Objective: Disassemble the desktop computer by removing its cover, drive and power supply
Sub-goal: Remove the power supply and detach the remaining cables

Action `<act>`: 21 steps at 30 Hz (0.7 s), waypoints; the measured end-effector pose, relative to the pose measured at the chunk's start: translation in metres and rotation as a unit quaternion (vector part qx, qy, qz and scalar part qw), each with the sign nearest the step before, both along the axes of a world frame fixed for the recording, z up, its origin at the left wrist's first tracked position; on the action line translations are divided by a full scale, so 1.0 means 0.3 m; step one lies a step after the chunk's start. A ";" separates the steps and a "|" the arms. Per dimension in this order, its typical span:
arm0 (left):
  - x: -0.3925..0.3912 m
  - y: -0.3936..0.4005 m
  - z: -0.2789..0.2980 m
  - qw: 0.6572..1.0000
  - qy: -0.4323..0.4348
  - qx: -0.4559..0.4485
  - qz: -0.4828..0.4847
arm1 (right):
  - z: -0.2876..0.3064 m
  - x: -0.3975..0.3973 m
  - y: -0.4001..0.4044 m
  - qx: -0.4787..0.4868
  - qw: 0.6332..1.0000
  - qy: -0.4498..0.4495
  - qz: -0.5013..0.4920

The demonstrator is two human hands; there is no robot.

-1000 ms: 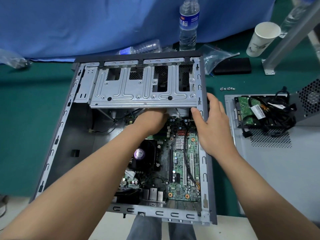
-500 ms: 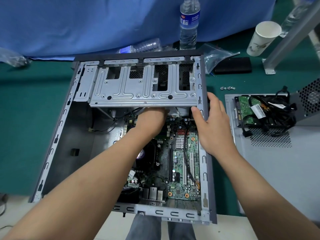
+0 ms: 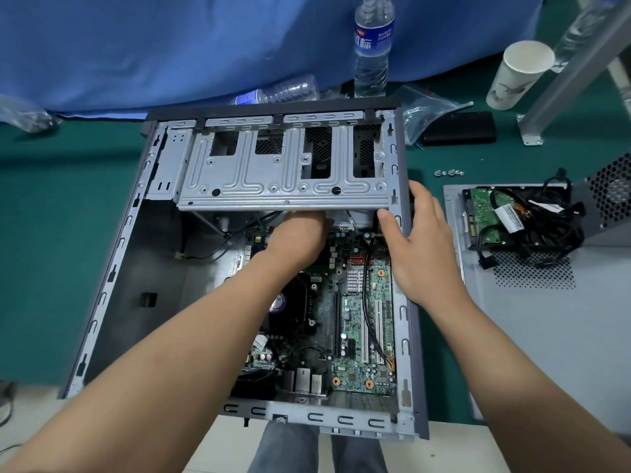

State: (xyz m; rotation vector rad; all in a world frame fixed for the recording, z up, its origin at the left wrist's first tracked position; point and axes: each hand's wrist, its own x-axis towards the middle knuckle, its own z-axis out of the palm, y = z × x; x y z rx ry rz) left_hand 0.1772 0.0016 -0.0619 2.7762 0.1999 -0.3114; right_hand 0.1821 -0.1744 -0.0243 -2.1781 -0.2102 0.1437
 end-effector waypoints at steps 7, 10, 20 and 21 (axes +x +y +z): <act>0.006 0.004 0.003 0.999 0.034 -0.006 -0.010 | -0.003 -0.001 0.000 -0.002 1.000 0.001 0.002; 0.005 0.012 0.018 0.997 0.046 -0.043 -0.040 | -0.005 0.000 -0.001 -0.003 1.000 0.004 0.002; 0.012 0.007 0.008 1.000 0.015 0.002 -0.001 | -0.003 -0.002 -0.001 -0.002 1.000 0.001 0.004; 0.013 0.007 0.006 1.000 0.015 0.009 0.001 | -0.002 -0.002 -0.001 -0.002 1.000 0.000 0.004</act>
